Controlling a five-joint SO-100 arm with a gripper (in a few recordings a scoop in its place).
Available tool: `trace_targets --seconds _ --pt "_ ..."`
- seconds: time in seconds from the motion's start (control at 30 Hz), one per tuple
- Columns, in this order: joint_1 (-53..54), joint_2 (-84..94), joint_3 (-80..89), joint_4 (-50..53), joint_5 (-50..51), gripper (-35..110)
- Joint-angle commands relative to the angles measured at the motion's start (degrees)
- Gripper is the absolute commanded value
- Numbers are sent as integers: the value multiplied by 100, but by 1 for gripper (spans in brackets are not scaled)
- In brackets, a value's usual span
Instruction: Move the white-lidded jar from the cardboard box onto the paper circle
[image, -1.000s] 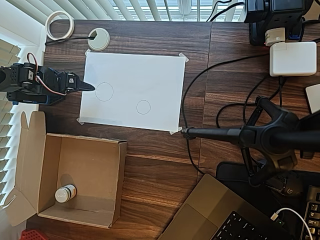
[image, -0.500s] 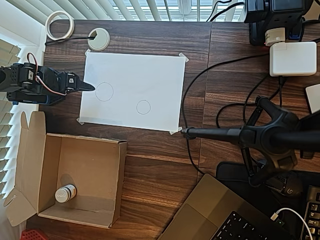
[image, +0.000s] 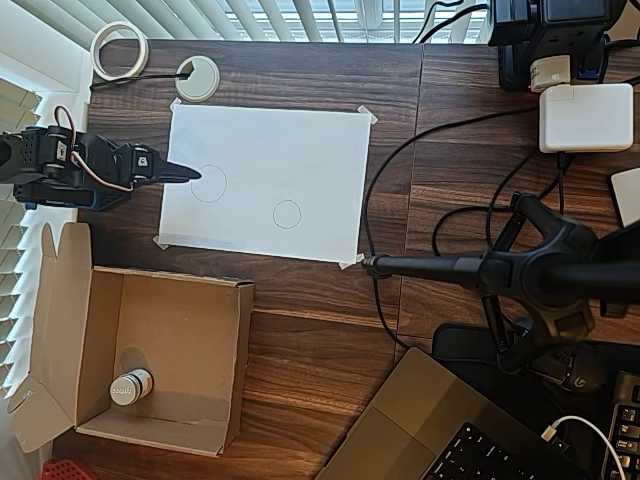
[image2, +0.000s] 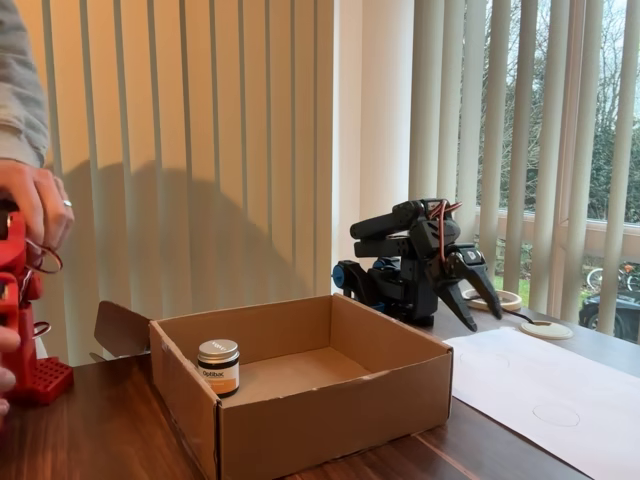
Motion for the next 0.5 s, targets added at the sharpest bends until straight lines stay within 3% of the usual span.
trace_targets --seconds 0.0,0.23,0.47 --pt "281 -659 -967 -475 -668 33" --pt "1037 -2101 -2417 -598 -2004 33" --pt "2461 -3516 -3911 -686 -3929 33"
